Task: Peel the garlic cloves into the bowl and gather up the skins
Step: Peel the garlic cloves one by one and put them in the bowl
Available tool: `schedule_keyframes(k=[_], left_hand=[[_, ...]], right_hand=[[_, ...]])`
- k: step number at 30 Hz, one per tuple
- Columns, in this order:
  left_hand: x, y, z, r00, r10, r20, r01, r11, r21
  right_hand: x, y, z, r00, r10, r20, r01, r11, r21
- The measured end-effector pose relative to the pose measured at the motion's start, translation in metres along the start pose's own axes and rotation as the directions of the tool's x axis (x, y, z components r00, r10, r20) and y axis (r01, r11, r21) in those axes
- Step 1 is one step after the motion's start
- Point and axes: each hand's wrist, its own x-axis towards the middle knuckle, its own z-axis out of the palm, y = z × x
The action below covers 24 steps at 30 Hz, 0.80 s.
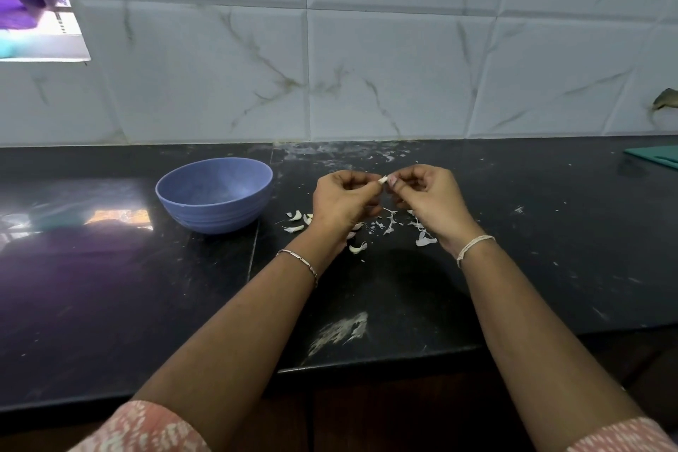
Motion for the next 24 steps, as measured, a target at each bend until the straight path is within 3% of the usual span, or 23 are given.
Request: schedule_keyframes(k=[5, 16, 19, 24], left_hand=[[-0.0007, -0.0004, 0.0006, 1.000, 0.010, 0.019, -0.010, 1.000, 0.026], [0.0032, -0.0048, 0.0002, 0.997, 0.077, -0.010, -0.075, 0.989, 0.129], [0.0035, -0.0043, 0.0005, 0.996, 0.085, 0.007, -0.085, 0.991, 0.103], [0.0031, -0.0035, 0.0001, 0.993, 0.069, 0.091, -0.071, 0.997, 0.020]], right_hand=[[0.0012, 0.0012, 0.0016, 0.991, -0.104, -0.085, 0.088, 0.982, -0.170], [-0.0047, -0.0051, 0.0047, 0.954, -0.288, -0.086, 0.206, 0.836, -0.509], [-0.0029, -0.0050, 0.0048, 0.952, -0.281, -0.122, 0.190, 0.854, -0.485], [0.0018, -0.0024, 0.0018, 0.972, -0.149, -0.183, 0.096, 0.959, -0.268]])
